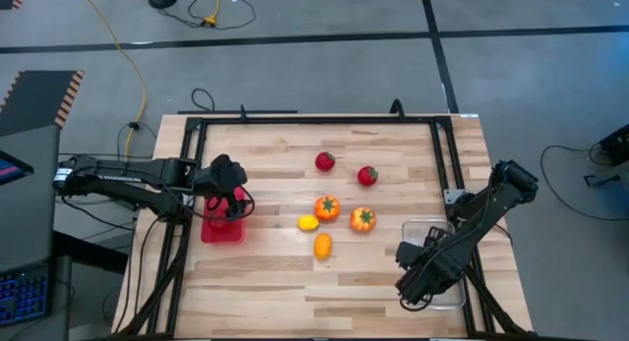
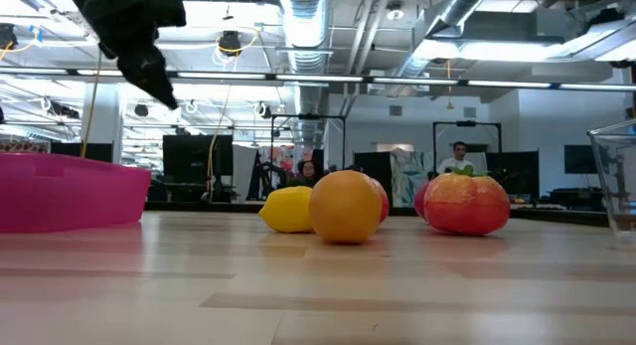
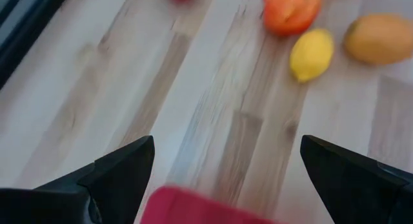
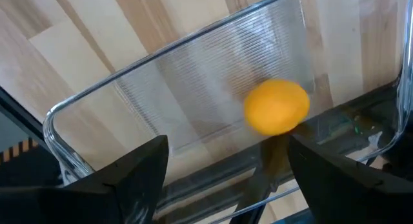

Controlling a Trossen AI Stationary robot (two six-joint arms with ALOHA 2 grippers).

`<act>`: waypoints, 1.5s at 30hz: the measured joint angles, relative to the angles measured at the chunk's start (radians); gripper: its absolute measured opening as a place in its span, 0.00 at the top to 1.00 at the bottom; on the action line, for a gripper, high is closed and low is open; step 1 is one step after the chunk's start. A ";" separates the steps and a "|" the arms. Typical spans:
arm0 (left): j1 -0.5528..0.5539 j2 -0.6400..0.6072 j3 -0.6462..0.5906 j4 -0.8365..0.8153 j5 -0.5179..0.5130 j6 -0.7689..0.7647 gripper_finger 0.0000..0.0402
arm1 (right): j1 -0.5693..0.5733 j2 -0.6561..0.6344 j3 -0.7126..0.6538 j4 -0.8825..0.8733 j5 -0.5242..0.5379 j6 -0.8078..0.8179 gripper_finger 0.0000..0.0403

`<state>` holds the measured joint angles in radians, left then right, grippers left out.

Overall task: Sort produce into baskets
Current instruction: Put the yellow lemon into the transparent bin

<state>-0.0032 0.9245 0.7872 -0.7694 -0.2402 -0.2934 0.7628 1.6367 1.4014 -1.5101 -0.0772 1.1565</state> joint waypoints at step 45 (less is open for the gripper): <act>-0.069 0.734 0.000 0.817 0.156 0.248 0.06 | -0.349 0.000 0.002 0.701 0.110 -0.589 0.15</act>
<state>-0.0719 1.6580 0.7876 0.0478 -0.0842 -0.0456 0.4142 1.6371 1.4029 -0.8088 0.0326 0.5671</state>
